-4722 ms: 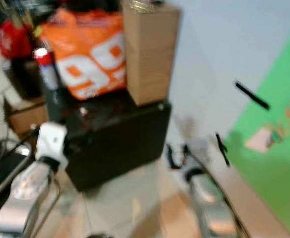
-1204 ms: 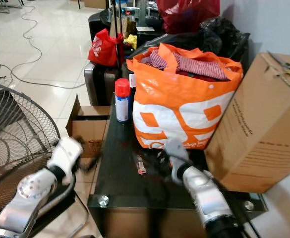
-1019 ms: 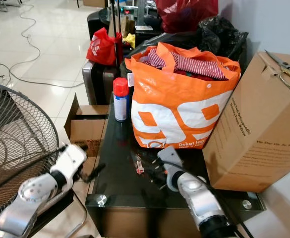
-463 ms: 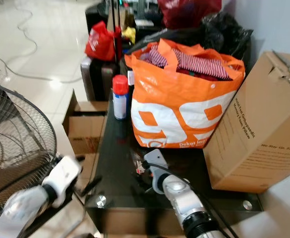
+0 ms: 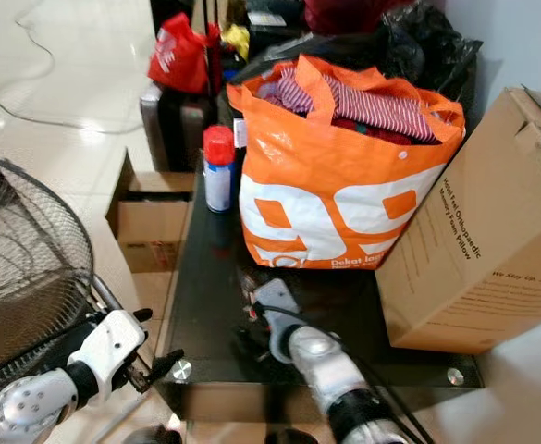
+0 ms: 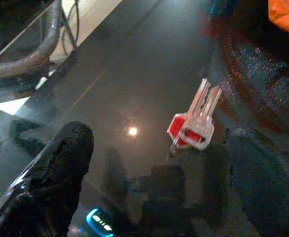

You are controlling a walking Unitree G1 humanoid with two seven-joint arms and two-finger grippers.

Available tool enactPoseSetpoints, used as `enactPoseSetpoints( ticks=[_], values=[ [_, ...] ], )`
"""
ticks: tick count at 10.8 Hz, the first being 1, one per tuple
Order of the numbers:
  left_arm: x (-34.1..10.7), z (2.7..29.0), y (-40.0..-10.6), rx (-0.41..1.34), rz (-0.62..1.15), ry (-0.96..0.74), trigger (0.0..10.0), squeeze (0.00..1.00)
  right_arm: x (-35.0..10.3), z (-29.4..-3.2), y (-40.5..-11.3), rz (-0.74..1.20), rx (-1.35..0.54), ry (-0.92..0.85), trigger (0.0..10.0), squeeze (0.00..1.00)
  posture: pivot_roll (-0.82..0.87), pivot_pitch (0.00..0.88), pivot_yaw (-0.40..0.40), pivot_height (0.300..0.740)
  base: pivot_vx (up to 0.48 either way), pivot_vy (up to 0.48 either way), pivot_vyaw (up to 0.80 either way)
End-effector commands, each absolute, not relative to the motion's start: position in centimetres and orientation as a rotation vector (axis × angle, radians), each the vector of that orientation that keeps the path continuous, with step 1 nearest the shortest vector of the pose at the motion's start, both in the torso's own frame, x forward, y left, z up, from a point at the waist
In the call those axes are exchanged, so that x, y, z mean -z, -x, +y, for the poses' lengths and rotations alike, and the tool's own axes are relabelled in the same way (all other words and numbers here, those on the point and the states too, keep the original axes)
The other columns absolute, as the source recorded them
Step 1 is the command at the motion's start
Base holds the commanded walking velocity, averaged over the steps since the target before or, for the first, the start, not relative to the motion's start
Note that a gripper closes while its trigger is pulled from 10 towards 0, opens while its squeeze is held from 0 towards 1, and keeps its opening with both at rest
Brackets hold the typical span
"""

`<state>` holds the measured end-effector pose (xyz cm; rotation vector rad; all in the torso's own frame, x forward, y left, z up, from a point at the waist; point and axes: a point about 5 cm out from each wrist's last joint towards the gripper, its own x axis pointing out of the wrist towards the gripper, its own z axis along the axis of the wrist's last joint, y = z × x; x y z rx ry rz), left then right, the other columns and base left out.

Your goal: Hang keys on a hook

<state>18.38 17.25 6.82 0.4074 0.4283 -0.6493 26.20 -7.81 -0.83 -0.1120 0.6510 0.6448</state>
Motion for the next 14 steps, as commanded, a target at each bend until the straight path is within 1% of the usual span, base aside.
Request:
enactPoseSetpoints(
  ticks=[1, 2, 3, 4, 5, 14],
  values=[
    [-7.1, 17.3, -18.3, 0.635, 0.423, -0.402, 10.0, 0.0, 1.0, -8.0, -26.4, 0.657, -0.618, 0.127, 10.0, 0.36, 0.08, 0.143, -0.101, 0.74, 0.0, 0.0, 0.0],
    [-7.1, 17.4, -18.2, 0.632, 0.425, -0.401, 10.0, 0.0, 1.2, -8.0, -26.6, 0.667, -0.579, 0.133, 9.8, 0.0, 0.08, 0.149, -0.102, 0.74, 0.0, 0.0, 0.0],
    [-7.1, 17.4, -18.2, 0.632, 0.425, -0.401, 10.0, 0.0, 1.3, -8.2, -26.7, 0.669, -0.548, 0.133, 4.2, 0.0, 0.08, 0.151, -0.103, 0.74, 0.0, 0.0, 0.0],
    [-7.2, 17.3, -18.1, 0.631, 0.426, -0.401, 10.0, 0.0, 1.5, -8.9, -27.0, 0.684, -0.459, 0.136, 0.4, 0.0, 0.08, 0.153, -0.104, 0.74, 0.0, 0.0, 0.0],
    [-7.2, 17.2, -18.0, 0.631, 0.427, -0.4, 10.0, 0.0, 1.8, -9.3, -27.0, 0.688, -0.432, 0.182, 0.0, 0.0, 0.08, 0.159, -0.104, 0.74, 0.0, 0.0, 0.0],
    [-6.9, 17.2, -18.0, 0.642, 0.434, -0.393, 10.0, 0.0, 2.1, -9.7, -27.2, 0.691, -0.406, 0.202, 0.0, 0.0, 0.07, 0.159, -0.099, 0.74, 0.0, 0.0, 0.0]
  ],
)
